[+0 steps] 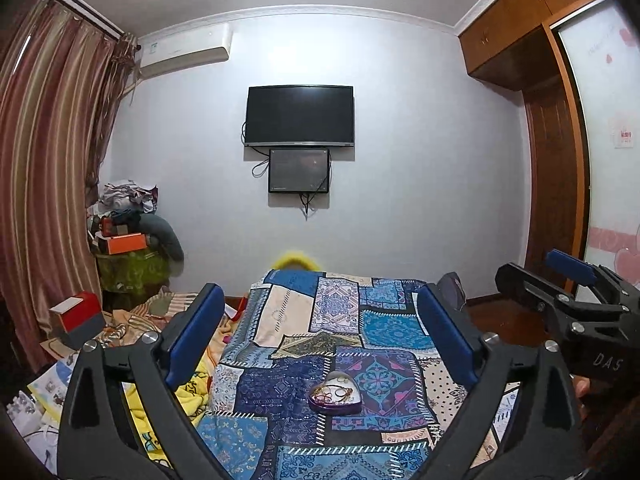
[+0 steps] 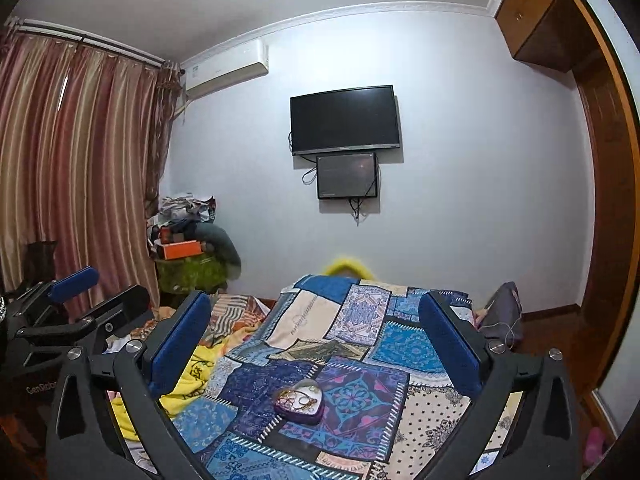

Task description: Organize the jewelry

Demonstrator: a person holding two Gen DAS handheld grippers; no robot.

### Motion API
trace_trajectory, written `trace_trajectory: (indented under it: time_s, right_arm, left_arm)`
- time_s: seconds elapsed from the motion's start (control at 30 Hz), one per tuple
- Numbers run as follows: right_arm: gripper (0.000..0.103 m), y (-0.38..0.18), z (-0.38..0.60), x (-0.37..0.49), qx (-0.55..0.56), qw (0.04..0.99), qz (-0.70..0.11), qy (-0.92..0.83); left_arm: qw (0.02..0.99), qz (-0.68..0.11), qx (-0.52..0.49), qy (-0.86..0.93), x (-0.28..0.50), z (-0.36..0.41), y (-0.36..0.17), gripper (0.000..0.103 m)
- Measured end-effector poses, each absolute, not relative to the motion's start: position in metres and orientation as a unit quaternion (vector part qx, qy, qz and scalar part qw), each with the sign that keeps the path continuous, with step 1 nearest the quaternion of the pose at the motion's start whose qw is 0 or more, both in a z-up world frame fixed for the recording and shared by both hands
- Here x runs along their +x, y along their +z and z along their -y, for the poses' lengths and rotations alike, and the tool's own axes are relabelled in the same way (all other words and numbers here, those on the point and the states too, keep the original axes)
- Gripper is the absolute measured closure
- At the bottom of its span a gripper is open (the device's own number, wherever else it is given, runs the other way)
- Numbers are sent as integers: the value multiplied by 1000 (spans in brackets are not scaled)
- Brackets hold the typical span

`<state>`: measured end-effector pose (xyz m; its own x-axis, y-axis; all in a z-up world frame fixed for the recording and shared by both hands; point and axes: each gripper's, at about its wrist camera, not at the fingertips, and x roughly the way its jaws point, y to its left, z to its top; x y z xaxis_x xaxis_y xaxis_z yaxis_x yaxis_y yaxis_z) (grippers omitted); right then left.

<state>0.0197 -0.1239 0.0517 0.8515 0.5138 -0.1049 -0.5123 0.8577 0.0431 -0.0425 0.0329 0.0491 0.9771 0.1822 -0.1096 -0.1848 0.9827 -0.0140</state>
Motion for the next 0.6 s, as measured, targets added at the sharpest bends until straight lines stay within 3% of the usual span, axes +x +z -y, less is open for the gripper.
trace_trajectory:
  time_s: [0.6]
  right_arm:
    - [0,42,133,18,9,960,-78,268]
  left_arm:
    - [994,-62,-12,92,-40,-28,42,5]
